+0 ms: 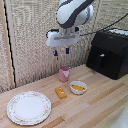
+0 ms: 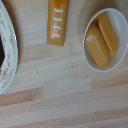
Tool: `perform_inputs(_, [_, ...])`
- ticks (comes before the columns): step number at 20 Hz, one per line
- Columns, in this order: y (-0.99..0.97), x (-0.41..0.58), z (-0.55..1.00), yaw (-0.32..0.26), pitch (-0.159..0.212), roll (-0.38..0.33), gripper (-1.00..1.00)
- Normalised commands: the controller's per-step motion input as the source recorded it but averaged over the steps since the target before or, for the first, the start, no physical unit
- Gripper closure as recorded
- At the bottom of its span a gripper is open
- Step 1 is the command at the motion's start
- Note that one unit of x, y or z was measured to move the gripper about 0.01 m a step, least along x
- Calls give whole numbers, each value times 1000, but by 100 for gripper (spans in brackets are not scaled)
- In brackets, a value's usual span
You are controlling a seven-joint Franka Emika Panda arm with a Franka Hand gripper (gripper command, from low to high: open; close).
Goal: Please focus on the pink mug and carefully direct your gripper towards it. Gently take hold of the pink mug using your grasping instrument. Exercise caution as you elevate the pink mug off the tabletop. Shift the pink mug so it is above the white platter. With precision, slowly place the pink mug onto the white platter.
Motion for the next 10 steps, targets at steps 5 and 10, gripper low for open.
perform_inputs(5, [-375,577,0,-105,66,12,-100])
perform_inputs(10, [-503,563,0,-106,55,25,-100])
